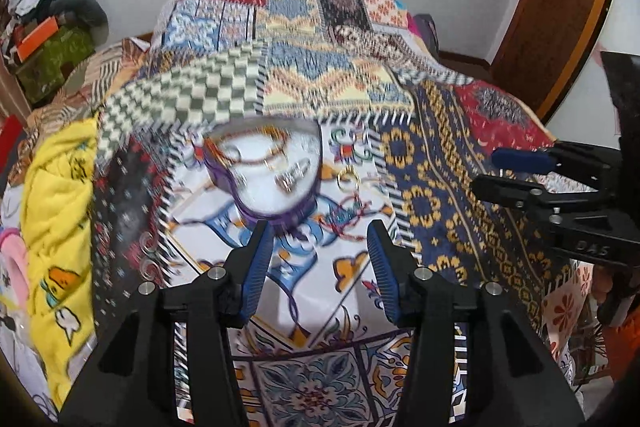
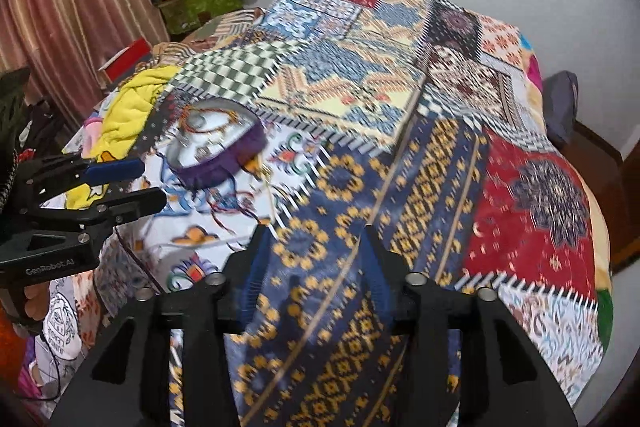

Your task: Organize jewelry

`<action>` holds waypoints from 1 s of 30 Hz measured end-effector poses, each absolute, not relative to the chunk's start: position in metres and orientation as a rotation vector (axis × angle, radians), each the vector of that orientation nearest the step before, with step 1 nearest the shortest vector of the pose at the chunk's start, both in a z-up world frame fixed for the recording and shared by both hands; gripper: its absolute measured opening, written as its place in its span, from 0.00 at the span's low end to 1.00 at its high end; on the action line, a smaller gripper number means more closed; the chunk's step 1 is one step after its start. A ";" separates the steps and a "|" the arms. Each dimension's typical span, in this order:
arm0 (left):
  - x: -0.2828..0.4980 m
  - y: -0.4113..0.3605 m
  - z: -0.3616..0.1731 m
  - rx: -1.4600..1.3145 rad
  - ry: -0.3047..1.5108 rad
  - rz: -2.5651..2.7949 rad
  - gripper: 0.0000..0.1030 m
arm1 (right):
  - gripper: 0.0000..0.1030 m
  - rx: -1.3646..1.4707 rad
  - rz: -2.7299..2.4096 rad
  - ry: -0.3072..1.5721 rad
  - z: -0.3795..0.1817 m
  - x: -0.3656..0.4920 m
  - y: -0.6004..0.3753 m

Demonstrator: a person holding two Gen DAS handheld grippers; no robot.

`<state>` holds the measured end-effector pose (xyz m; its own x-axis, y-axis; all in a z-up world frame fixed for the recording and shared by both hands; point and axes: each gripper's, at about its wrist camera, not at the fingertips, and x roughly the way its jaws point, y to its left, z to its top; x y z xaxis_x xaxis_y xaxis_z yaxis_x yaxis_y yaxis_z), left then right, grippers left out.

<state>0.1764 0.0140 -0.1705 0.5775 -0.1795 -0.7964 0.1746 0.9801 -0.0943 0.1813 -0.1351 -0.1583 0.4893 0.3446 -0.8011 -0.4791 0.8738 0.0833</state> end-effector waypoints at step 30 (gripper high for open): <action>0.217 -0.013 -0.225 0.010 0.969 -0.193 0.13 | 0.44 -0.100 0.519 1.017 -0.187 0.196 -0.142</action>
<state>0.2168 -0.0132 -0.2249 0.5506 -0.1587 -0.8195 0.1673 0.9828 -0.0779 0.1955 -0.1422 -0.1870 0.4166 0.3667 -0.8318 -0.4579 0.8751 0.1565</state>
